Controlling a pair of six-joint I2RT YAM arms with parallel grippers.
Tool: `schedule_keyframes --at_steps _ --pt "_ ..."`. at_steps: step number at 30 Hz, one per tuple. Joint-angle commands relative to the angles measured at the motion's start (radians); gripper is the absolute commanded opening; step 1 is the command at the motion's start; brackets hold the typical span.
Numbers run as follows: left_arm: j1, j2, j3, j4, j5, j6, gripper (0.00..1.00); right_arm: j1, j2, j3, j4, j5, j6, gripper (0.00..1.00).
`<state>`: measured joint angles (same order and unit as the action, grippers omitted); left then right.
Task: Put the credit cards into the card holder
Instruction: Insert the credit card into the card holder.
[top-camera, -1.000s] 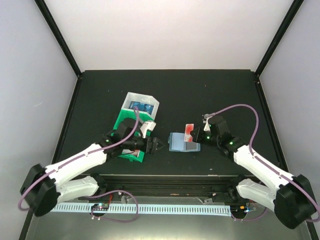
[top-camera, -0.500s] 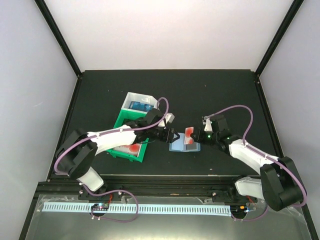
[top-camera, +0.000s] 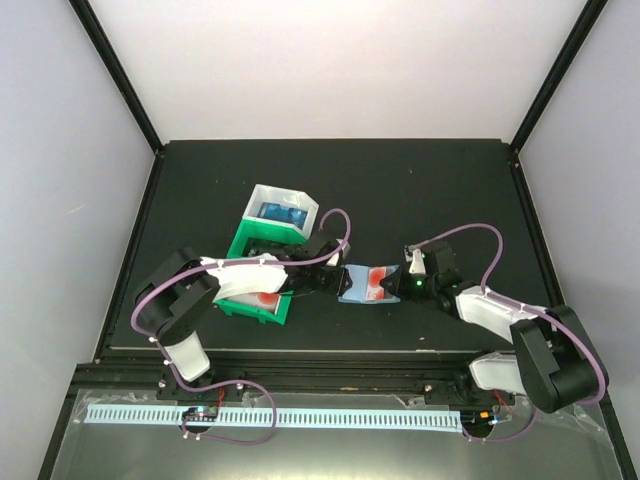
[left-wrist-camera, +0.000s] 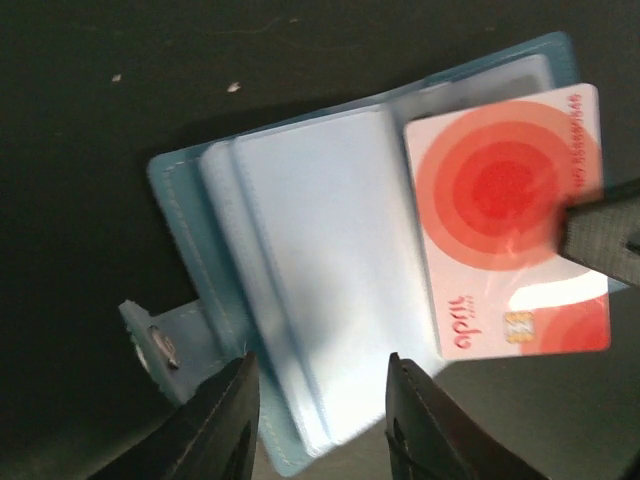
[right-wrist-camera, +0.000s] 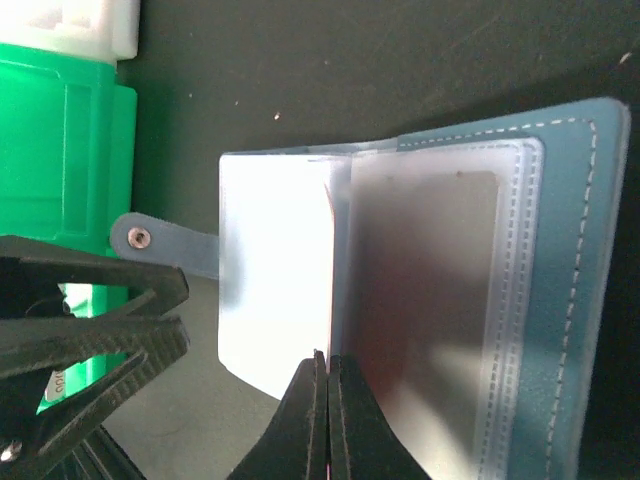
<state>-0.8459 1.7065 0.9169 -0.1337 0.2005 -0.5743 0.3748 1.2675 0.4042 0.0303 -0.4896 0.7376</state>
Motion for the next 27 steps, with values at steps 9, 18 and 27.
schedule_keyframes --at_steps 9,18,27 --pt "-0.007 0.086 0.063 -0.118 -0.160 0.000 0.35 -0.009 0.067 -0.022 0.122 -0.074 0.054 0.01" --pt "-0.012 0.099 0.059 -0.123 -0.161 0.002 0.29 -0.021 0.134 -0.017 0.140 -0.033 0.070 0.01" --pt "-0.014 0.109 0.065 -0.125 -0.139 0.006 0.28 -0.020 0.171 -0.034 0.194 -0.011 0.105 0.01"
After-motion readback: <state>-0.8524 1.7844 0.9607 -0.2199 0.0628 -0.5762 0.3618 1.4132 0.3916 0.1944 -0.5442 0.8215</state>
